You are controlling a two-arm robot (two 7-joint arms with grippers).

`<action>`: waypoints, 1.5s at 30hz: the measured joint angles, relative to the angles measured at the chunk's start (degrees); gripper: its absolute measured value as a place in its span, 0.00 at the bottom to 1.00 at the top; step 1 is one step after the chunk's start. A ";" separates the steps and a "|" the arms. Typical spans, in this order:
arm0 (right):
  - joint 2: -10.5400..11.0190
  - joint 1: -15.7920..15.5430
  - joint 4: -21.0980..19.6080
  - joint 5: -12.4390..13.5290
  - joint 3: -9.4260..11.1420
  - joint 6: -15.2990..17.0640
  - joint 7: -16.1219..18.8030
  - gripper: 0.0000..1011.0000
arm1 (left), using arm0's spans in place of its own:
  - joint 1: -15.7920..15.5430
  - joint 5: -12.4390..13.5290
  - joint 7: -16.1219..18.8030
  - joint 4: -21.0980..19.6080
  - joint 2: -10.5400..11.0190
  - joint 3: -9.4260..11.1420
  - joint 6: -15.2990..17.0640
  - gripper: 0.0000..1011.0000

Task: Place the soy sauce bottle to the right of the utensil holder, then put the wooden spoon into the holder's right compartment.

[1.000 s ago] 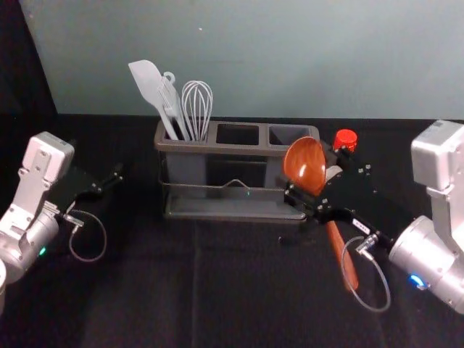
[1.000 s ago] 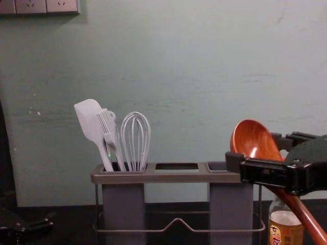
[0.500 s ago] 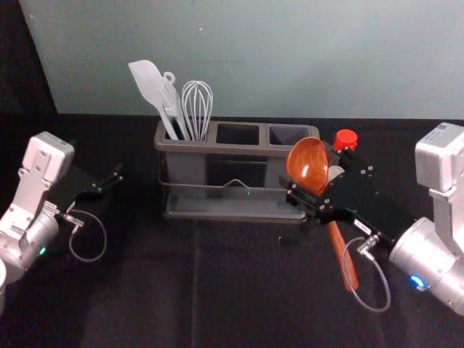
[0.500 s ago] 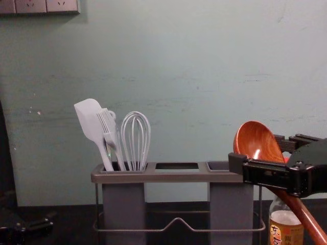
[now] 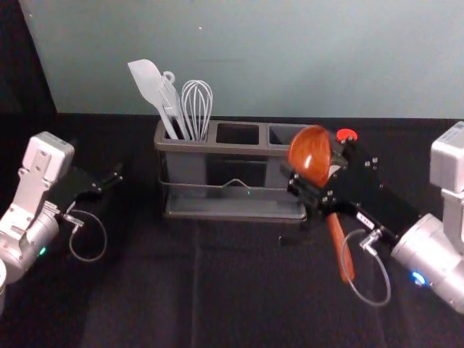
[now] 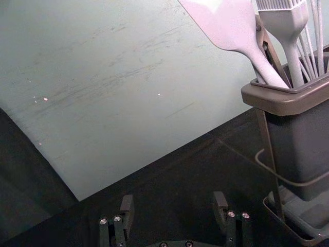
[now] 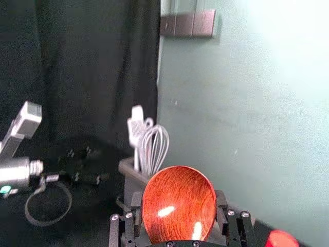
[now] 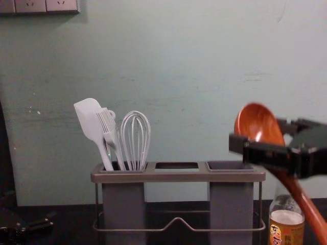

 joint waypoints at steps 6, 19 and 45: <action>-0.61 2.89 0.93 0.23 -0.67 -2.67 -0.91 0.83 | 0.00 0.00 0.00 0.00 0.00 0.00 0.00 0.99; -3.07 13.93 8.82 1.09 -3.41 -9.38 -1.07 0.83 | 0.00 0.00 0.00 0.00 0.00 0.00 0.00 0.99; -7.43 28.13 24.83 -2.11 -7.13 -15.37 -1.64 0.83 | 0.00 0.00 0.00 0.00 0.00 0.00 0.00 0.99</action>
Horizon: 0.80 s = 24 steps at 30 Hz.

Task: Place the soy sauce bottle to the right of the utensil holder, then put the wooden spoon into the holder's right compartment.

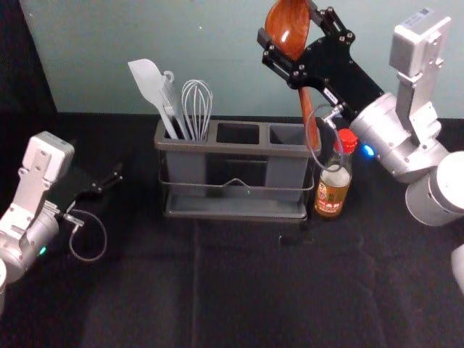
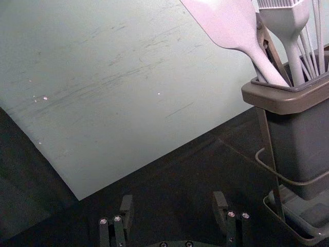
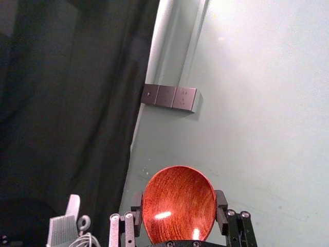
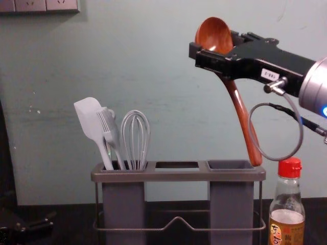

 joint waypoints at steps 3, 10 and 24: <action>-0.69 1.17 2.10 -0.61 -0.30 -1.21 -0.03 0.83 | 0.00 0.00 0.00 0.00 0.00 0.00 0.00 0.99; -2.13 3.74 6.30 -2.47 -1.22 -3.42 -0.21 0.83 | 0.00 0.00 0.00 0.00 0.00 0.00 0.00 0.99; -5.14 5.05 13.29 -3.84 -1.69 -8.36 -0.75 0.83 | 0.00 0.00 0.00 0.00 0.00 0.00 0.00 0.99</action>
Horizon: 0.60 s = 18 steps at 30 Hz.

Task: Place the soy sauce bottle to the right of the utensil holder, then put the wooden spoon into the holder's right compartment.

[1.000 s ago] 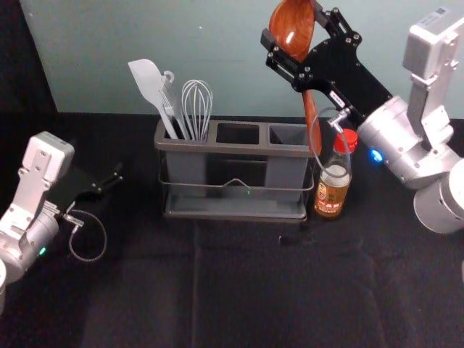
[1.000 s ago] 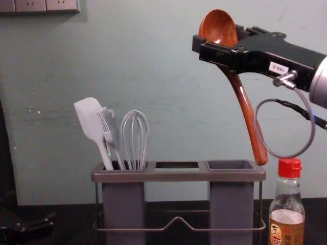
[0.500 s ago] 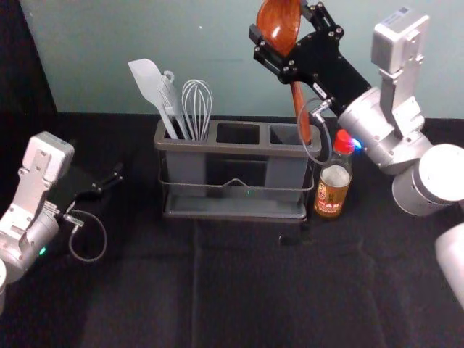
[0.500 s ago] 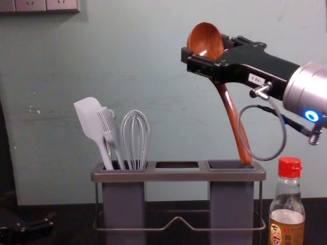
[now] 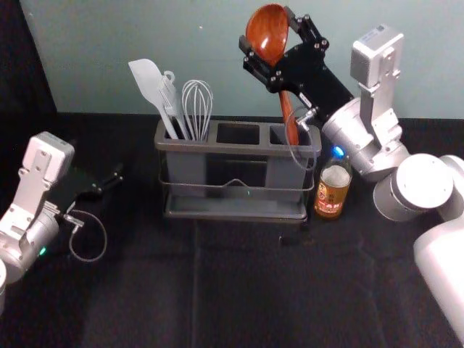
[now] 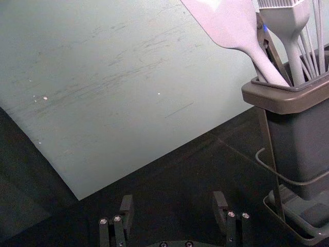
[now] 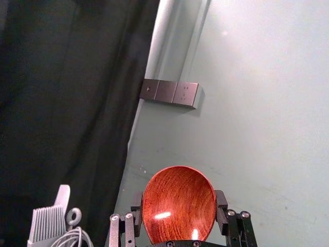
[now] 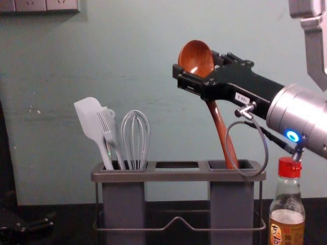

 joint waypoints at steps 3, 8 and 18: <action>-0.37 -0.29 0.63 -0.19 0.09 -0.43 -0.14 0.83 | 0.00 0.00 0.00 0.00 0.00 0.00 0.00 0.99; -0.80 -1.27 1.46 -0.64 0.38 -0.88 -0.53 0.83 | 0.00 0.00 0.00 0.00 0.00 0.00 0.00 0.99; -0.94 -3.31 1.84 -1.17 0.96 -1.24 -0.95 0.83 | 0.00 0.00 0.00 0.00 0.00 0.00 0.00 0.99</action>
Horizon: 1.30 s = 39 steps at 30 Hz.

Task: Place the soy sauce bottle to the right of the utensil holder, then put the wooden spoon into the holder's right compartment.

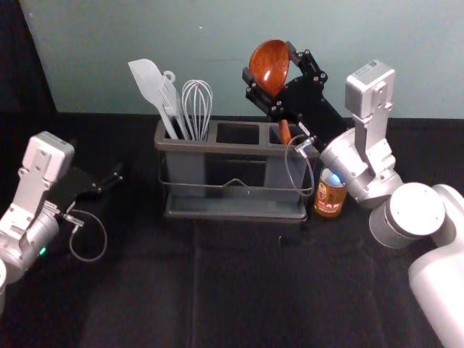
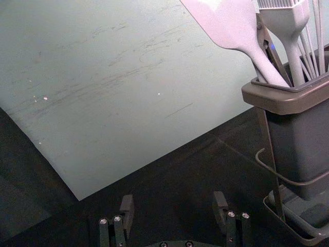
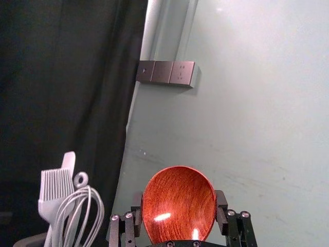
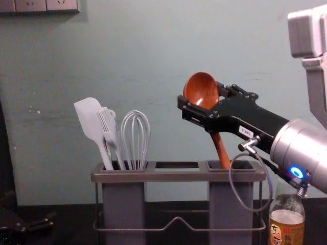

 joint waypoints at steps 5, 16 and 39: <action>-0.05 -0.97 0.10 -0.16 0.27 -0.17 -0.03 0.83 | 0.00 0.00 0.00 0.00 0.00 0.00 0.00 0.99; -0.02 -2.08 -0.04 -0.69 0.67 -0.30 -0.30 0.83 | 0.00 0.00 0.00 0.00 0.00 0.00 0.00 0.99; 0.11 -2.80 -1.48 -0.93 1.61 -0.41 -0.52 0.99 | 0.00 0.00 0.00 0.00 0.00 0.00 0.00 0.99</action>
